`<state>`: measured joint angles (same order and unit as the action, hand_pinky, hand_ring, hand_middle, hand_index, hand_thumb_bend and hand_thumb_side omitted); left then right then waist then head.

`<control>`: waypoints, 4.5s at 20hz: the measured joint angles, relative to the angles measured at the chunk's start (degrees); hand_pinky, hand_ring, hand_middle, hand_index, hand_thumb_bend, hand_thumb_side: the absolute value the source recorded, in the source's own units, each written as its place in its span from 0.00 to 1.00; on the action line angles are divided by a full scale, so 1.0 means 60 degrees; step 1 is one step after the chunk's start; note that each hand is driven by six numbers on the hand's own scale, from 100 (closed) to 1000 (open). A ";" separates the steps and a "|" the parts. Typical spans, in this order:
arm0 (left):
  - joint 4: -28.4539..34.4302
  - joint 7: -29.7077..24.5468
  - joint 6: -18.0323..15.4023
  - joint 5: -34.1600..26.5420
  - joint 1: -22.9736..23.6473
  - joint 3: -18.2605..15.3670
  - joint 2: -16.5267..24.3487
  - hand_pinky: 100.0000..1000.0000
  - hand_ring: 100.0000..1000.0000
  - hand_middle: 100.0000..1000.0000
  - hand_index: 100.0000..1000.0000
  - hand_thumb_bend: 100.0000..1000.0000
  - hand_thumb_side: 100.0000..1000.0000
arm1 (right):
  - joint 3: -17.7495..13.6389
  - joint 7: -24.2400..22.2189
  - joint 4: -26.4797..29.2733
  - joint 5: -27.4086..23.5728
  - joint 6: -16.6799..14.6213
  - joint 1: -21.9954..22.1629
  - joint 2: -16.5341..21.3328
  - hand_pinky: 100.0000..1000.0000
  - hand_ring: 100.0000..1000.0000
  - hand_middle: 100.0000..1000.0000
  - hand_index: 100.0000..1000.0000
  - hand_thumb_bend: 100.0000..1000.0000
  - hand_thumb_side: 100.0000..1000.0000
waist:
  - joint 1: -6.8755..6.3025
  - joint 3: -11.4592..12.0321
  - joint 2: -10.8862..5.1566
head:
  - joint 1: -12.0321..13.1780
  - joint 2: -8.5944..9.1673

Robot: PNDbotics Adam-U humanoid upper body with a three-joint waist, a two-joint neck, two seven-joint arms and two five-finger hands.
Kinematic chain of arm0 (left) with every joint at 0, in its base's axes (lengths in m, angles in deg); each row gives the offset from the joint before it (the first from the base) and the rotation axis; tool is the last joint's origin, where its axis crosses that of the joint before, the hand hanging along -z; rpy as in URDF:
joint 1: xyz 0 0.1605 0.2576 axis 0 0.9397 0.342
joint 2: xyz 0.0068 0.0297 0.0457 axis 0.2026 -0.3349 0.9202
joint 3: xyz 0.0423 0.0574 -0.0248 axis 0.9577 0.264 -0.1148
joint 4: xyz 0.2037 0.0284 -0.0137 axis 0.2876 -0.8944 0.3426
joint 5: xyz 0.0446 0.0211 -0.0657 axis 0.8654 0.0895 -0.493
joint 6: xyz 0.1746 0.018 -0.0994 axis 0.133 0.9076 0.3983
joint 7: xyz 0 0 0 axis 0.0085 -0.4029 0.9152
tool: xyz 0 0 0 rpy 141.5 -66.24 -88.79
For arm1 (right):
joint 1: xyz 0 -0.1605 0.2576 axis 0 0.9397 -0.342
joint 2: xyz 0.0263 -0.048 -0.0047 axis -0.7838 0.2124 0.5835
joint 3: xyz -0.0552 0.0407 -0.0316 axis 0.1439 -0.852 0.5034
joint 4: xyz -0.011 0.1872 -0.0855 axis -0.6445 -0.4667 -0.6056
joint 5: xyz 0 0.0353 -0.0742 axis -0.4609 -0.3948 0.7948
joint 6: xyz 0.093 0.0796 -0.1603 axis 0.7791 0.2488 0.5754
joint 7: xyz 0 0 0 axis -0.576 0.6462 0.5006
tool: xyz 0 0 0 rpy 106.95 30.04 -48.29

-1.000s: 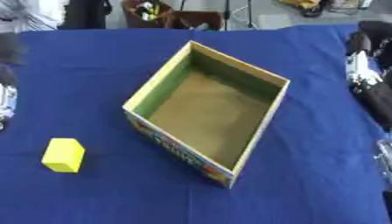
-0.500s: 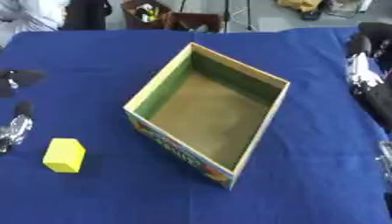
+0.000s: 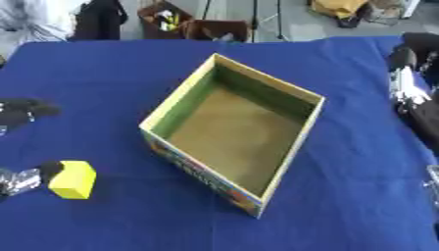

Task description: Pick up objects on the table and place them in the box.

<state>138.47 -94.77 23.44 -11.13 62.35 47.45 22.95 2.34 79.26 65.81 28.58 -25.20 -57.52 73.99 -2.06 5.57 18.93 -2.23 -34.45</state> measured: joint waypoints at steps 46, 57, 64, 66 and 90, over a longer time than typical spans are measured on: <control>-0.3075 -0.0861 -0.1327 0.1828 -0.1782 0.1758 -0.0205 0.62 0.76 0.73 0.92 0.63 0.93 | 0.0175 -0.0141 0.0000 0.0013 0.0022 -0.0001 0.0001 0.71 0.64 0.57 0.72 0.00 0.37 | -0.0085 -0.0448 0.0335 | 0.0228 0.0275; -0.3482 -0.0317 -0.1444 0.1862 -0.1813 0.1852 -0.0352 0.51 0.65 0.55 0.77 0.54 0.86 | 0.0173 -0.0121 0.0000 0.0050 0.0045 0.0002 -0.0001 0.71 0.64 0.57 0.72 0.00 0.37 | -0.0083 -0.0461 0.0374 | 0.0263 0.0305; -0.3697 -0.0533 -0.1484 0.1836 -0.1839 0.1872 -0.0359 0.48 0.64 0.58 0.81 0.51 0.84 | 0.0172 -0.0103 0.0000 0.0055 0.0064 0.0002 -0.0001 0.71 0.64 0.57 0.72 0.00 0.37 | -0.0081 -0.0459 0.0384 | 0.0266 0.0305; -0.3711 -0.0522 -0.1461 0.1803 -0.1853 0.1870 -0.0364 0.43 0.58 0.52 0.76 0.39 0.80 | 0.0172 -0.0103 0.0000 0.0056 0.0065 0.0002 -0.0001 0.71 0.64 0.57 0.72 0.00 0.37 | -0.0080 -0.0455 0.0384 | 0.0268 0.0305; -0.2523 0.1616 -0.0255 0.1517 -0.2188 0.1331 -0.0431 0.12 0.35 0.26 0.50 0.00 0.50 | 0.0162 -0.0132 0.0000 0.0128 0.0185 0.0127 -0.0003 0.71 0.64 0.57 0.72 0.00 0.37 | -0.0116 -0.0318 0.0360 | 0.0175 0.0305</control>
<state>123.34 -85.08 21.91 -2.02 49.23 55.43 20.36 3.32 78.46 65.81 29.35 -24.09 -56.76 73.97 -2.76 3.67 21.09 -1.19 -32.62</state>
